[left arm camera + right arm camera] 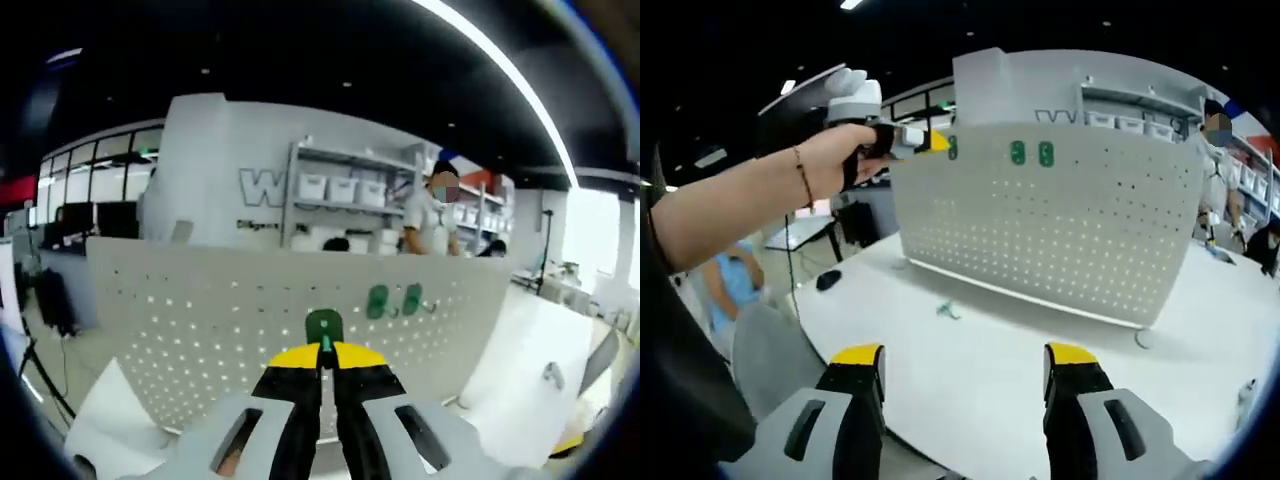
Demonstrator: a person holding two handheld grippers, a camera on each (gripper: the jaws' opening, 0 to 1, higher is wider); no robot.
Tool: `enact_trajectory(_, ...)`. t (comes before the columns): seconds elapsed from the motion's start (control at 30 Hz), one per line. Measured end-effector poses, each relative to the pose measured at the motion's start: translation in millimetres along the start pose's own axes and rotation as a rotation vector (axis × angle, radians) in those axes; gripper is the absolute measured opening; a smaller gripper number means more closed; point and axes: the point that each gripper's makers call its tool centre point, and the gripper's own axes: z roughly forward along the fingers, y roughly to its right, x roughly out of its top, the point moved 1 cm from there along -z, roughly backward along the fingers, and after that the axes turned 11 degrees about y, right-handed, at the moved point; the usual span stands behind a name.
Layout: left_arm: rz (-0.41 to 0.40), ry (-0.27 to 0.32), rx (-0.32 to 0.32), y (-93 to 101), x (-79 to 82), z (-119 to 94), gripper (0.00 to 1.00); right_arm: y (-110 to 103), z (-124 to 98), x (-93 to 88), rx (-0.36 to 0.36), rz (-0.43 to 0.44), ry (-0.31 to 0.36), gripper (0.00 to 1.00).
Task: Insert the hook assembly into the mounting plate slot until the hook locks in place.
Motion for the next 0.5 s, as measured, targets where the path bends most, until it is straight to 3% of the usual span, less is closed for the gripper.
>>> enact_trajectory(0.5,0.037,0.033,0.070,-3.6,-4.0,48.5,0.02,17.8,2.2,-4.5,0.007,0.028,-0.013,0.63)
